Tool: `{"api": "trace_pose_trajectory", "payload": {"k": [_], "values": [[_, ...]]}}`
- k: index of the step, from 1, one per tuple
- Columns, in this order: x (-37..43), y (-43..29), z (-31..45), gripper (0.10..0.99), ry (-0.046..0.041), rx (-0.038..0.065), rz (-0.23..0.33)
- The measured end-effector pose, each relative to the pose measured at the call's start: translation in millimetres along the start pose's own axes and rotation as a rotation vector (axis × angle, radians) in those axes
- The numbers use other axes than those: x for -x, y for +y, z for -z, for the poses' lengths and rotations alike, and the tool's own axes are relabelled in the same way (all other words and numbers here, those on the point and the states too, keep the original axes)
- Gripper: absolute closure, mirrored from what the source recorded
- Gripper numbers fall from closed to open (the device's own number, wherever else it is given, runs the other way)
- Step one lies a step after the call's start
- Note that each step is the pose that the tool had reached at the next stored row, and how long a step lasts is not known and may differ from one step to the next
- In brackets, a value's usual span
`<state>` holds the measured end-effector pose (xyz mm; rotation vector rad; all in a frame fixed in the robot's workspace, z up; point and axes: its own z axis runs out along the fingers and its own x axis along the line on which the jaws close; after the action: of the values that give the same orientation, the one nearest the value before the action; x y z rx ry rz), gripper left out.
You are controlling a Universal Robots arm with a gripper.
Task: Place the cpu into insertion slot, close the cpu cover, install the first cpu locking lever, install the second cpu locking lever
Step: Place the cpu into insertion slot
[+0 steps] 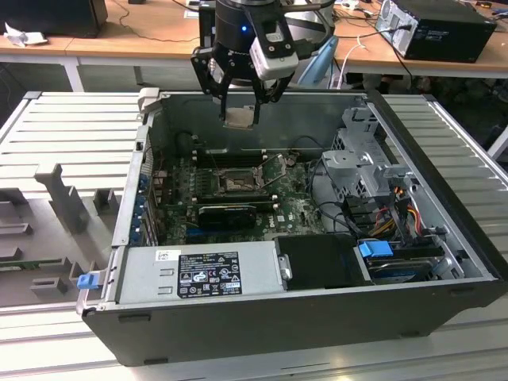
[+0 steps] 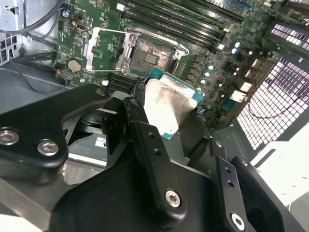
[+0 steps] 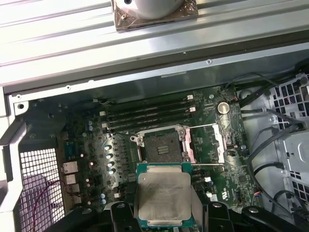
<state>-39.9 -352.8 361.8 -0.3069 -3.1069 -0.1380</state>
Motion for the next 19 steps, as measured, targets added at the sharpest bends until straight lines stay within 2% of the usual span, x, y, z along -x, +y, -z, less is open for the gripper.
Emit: {"api": "trace_pose_trajectory", "payload": {"k": [19], "values": [[0.0, 0.0, 0.0, 0.561, -0.0049, 0.001, -0.057]]}}
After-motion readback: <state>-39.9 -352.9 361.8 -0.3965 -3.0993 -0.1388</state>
